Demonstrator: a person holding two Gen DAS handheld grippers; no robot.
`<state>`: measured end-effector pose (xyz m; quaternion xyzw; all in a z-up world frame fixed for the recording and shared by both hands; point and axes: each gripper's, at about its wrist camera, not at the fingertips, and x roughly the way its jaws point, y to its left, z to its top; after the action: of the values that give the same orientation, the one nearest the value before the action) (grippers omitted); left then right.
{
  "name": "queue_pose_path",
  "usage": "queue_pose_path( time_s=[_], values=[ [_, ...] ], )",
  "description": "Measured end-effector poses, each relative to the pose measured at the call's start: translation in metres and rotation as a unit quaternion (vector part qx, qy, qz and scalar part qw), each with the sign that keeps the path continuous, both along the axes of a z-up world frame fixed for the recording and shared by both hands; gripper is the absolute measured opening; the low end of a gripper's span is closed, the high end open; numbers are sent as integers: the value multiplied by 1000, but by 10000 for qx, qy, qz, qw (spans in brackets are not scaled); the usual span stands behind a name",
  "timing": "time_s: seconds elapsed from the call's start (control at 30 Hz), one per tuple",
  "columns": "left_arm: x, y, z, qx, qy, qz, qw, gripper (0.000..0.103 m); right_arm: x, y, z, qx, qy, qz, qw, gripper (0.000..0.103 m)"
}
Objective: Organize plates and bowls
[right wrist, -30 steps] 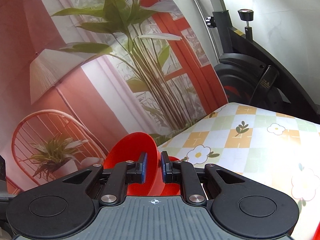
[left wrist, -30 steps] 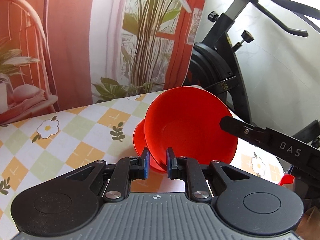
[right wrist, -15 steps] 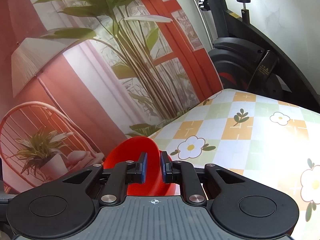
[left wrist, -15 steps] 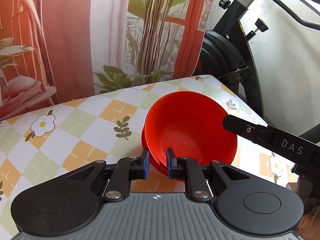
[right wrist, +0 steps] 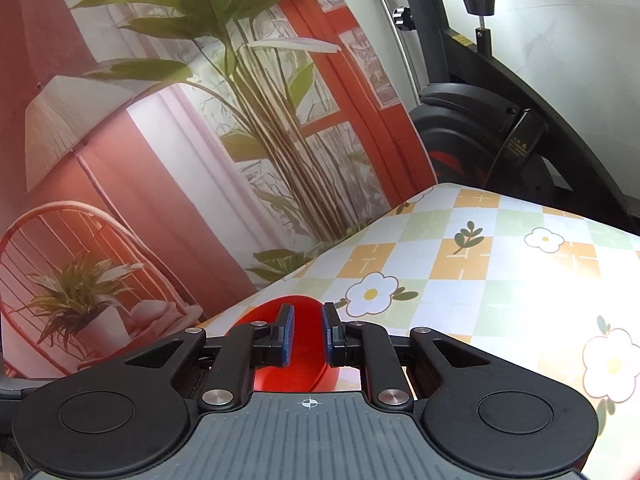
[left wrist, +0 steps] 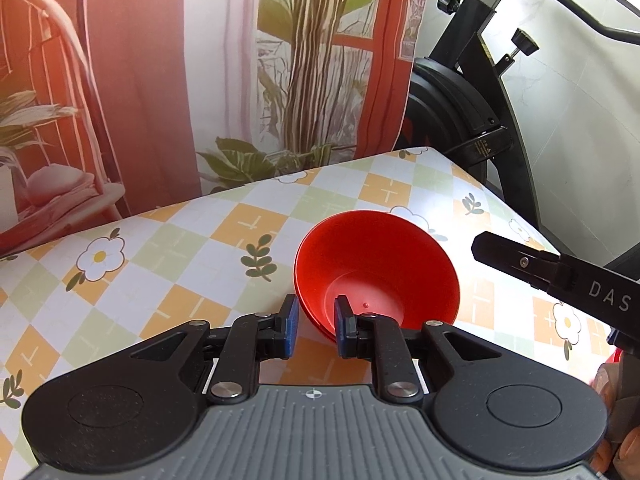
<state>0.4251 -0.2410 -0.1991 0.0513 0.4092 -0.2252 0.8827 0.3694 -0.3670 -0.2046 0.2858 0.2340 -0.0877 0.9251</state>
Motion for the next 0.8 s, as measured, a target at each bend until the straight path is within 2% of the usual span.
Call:
queue_pose_path(
  time_s=[0.1,0.2,0.33,0.43,0.5,0.63,0.8],
  values=[
    [-9,1,6,-77,-101,-8,9999,38,-13,1,4,-90,-48,-94,9999,19],
    [-20,0,11,-133,-167,-76,9997,42,-30,3,11,-266,-118,-194,9994,21],
    [-36,-4,14,-269,-196,-186,9993,57,-57,5,21,-569,-192,-304,9977,27],
    [-47,-7,15,-472,-115,-280,9984,62,-81,3,27,-901,-228,-393,9949,35],
    [-55,-11,15,-601,-79,-339,9976,66,-95,0,30,-1090,-226,-493,9926,48],
    [-72,-26,16,-591,-273,-495,9967,79,-122,-12,33,-1292,-212,-749,9886,58],
    [-97,-47,16,-720,-404,-815,9932,81,-151,-29,33,-1525,-154,-1091,9821,72]
  ],
)
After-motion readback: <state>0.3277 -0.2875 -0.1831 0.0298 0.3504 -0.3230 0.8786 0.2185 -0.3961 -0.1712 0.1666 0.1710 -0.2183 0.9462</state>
